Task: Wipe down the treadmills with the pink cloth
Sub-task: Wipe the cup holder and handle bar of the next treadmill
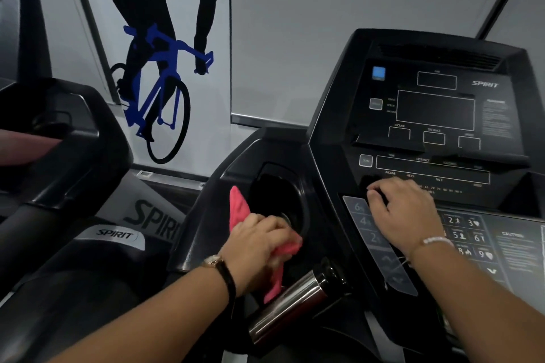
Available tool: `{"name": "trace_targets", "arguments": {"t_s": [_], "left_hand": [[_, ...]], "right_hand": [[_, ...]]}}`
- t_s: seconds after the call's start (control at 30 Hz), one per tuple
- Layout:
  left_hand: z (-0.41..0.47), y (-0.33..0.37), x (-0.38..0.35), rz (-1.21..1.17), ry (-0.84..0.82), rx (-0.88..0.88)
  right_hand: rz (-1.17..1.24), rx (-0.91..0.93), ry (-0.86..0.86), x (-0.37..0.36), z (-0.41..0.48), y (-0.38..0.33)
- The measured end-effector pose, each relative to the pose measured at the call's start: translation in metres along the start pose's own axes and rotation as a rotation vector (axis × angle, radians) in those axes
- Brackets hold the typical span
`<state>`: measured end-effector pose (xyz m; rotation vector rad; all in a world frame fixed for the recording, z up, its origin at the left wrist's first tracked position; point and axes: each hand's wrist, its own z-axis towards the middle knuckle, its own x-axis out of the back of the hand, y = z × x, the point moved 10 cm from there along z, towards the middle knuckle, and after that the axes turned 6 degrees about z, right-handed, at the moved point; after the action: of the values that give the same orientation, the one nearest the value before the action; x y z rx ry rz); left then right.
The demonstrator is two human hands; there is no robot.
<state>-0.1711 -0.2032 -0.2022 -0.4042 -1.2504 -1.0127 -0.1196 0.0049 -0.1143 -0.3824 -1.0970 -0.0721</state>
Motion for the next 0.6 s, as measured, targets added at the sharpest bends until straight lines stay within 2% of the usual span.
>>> {"name": "trace_targets", "arguments": {"t_s": [0.1, 0.17, 0.23, 0.3, 0.4, 0.5, 0.6], "left_hand": [[-0.032, -0.038, 0.015, 0.057, 0.081, 0.040], [-0.049, -0.087, 0.036, 0.097, 0.164, 0.243], [-0.057, -0.133, 0.041, -0.021, 0.115, 0.488], [-0.056, -0.149, 0.036, -0.165, 0.075, 0.577], [-0.054, -0.130, 0.039, -0.080, 0.103, 0.496], [-0.061, -0.082, 0.043, 0.082, 0.152, 0.273], [-0.065, -0.026, 0.034, 0.002, 0.095, 0.045]], "right_hand": [[-0.027, -0.002, 0.013, 0.001, -0.001, 0.001], [-0.057, -0.009, 0.005, -0.001, 0.000, -0.001], [-0.066, -0.017, 0.001, -0.001, 0.000, -0.001], [-0.064, -0.023, 0.000, -0.001, 0.001, -0.001], [-0.075, -0.017, 0.008, -0.001, 0.001, -0.001], [-0.077, -0.015, 0.008, -0.002, 0.001, -0.001], [-0.074, -0.012, 0.002, -0.001, -0.001, -0.003]]}}
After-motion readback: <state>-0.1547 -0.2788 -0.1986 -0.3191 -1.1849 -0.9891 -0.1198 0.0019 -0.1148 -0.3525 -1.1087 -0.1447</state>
